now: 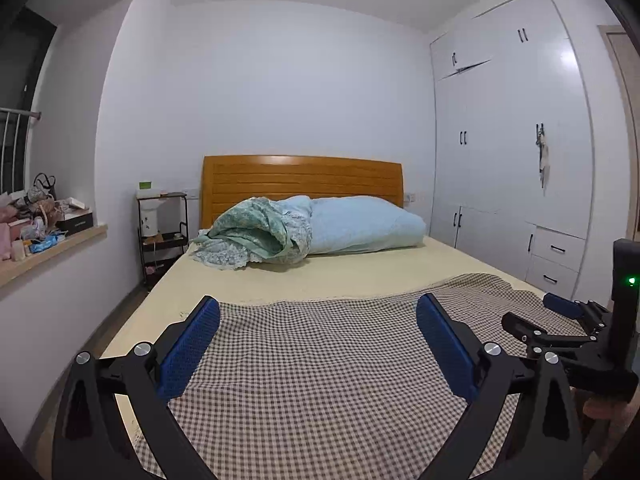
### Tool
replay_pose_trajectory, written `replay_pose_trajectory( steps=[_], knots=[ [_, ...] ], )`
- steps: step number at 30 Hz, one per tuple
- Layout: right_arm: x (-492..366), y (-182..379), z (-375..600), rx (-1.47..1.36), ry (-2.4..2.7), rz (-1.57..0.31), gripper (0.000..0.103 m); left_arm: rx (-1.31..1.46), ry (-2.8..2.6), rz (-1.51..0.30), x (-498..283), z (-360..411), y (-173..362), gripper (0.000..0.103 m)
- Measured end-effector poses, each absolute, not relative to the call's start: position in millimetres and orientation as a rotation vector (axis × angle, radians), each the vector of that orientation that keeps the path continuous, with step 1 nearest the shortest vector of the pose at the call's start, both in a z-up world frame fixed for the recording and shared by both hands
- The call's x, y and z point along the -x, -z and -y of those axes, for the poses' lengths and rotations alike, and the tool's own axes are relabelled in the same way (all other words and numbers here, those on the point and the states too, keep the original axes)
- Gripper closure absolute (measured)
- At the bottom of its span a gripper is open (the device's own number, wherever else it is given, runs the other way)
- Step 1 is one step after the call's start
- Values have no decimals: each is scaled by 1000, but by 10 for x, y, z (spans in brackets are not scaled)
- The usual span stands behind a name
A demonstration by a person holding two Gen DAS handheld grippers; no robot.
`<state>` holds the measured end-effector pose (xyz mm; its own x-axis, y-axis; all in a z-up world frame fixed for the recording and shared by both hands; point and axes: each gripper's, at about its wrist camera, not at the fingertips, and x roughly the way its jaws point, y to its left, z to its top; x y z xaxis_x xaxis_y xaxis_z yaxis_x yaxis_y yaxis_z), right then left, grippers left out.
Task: Collect trash
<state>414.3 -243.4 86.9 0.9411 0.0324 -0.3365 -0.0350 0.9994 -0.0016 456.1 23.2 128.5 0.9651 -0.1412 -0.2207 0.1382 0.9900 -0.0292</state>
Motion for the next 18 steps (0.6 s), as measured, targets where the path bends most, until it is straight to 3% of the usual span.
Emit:
replay_pose_trajectory(
  steps=[18],
  knots=[
    [-2503,-735,2391,-1,-67,-375,16,-18,155,-186,-2400,-38,-1279,8]
  ],
)
